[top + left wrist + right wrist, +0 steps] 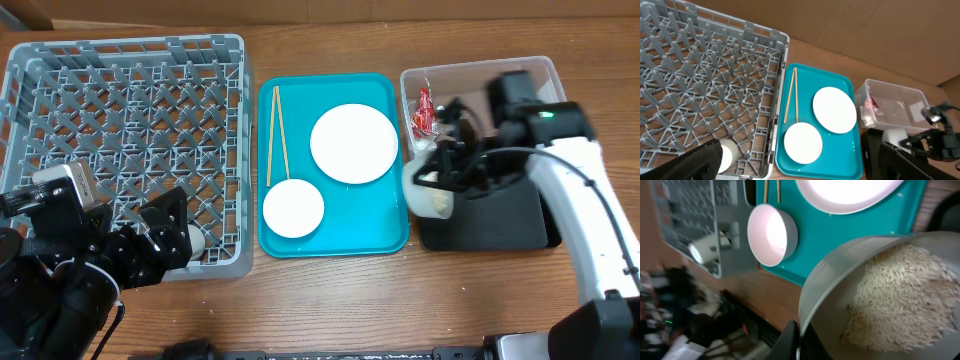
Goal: Sort waste into correct bins and load items into the dishwasher
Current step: 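Tip the bowl over the black tray to dump the rice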
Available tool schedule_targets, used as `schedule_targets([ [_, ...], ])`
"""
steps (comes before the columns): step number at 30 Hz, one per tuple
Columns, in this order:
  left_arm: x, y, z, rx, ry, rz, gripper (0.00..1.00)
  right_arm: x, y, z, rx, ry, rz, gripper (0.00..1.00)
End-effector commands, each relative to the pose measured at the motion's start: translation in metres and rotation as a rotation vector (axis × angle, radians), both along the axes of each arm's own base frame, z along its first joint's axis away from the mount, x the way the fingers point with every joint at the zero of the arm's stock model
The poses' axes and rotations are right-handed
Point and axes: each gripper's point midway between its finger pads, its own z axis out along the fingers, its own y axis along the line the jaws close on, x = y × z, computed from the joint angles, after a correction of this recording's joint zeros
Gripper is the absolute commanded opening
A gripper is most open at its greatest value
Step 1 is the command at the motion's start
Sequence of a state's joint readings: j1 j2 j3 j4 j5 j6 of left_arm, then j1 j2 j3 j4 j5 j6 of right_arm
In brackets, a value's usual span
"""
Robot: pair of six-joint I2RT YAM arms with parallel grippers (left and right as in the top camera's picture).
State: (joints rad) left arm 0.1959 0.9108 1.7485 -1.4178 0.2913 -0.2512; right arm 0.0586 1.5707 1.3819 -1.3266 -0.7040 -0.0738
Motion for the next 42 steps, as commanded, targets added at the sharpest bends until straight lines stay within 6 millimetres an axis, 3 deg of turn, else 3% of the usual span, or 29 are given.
schedule_targets([
  [1,-0.001,0.0,0.003,0.024,-0.012,-0.008,1.0,0.0,-0.018,0.01,0.256,-0.091,0.0,0.04],
  [5,-0.001,0.0,0.003,0.024,-0.012,-0.008,1.0,-0.001,-0.042,-0.018,0.297,-0.075,-0.101,0.04],
  [9,-0.001,0.0,0.003,0.024,-0.012,-0.008,1.0,0.01,-0.053,-0.031,0.424,-0.184,-0.164,0.04],
  [12,-0.001,0.0,0.003,0.024,-0.012,-0.008,1.0,0.013,-0.062,-0.022,0.605,-0.3,-0.206,0.04],
  [19,-0.001,0.0,0.003,0.024,-0.012,-0.009,1.0,0.013,-0.092,-0.012,0.675,-0.319,-0.329,0.04],
  [27,-0.001,0.0,0.002,0.024,-0.01,-0.009,1.0,0.01,-0.093,0.008,0.786,-0.365,-0.335,0.04],
  [29,-0.001,0.0,0.002,0.023,-0.01,-0.008,1.0,0.013,-0.095,0.0,0.713,-0.433,-0.294,0.04],
  [31,-0.001,0.0,0.002,0.023,-0.01,-0.008,1.0,0.015,-0.097,-0.004,0.72,-0.341,-0.342,0.04],
  [33,-0.001,0.0,0.002,0.023,-0.009,-0.008,1.0,0.013,-0.095,0.009,0.777,-0.392,-0.321,0.04],
  [35,-0.001,0.0,0.002,0.024,-0.009,-0.008,1.0,0.017,-0.099,0.001,0.739,-0.355,-0.342,0.04],
  [37,-0.001,0.0,0.002,0.023,-0.009,-0.008,1.0,0.012,-0.096,0.012,0.82,-0.277,-0.382,0.04],
  [38,-0.001,0.0,0.002,0.024,-0.009,-0.009,1.0,0.01,-0.092,0.014,0.798,-0.321,-0.349,0.04],
  [40,-0.001,0.0,0.002,0.023,-0.009,-0.008,1.0,0.014,-0.093,-0.001,0.676,-0.355,-0.317,0.04],
  [41,-0.001,0.0,0.002,0.024,-0.009,-0.008,1.0,0.017,-0.094,-0.002,0.703,-0.266,-0.368,0.04],
  [42,-0.001,0.0,0.002,0.023,-0.009,-0.008,1.0,0.016,-0.092,0.01,0.765,-0.29,-0.352,0.04],
])
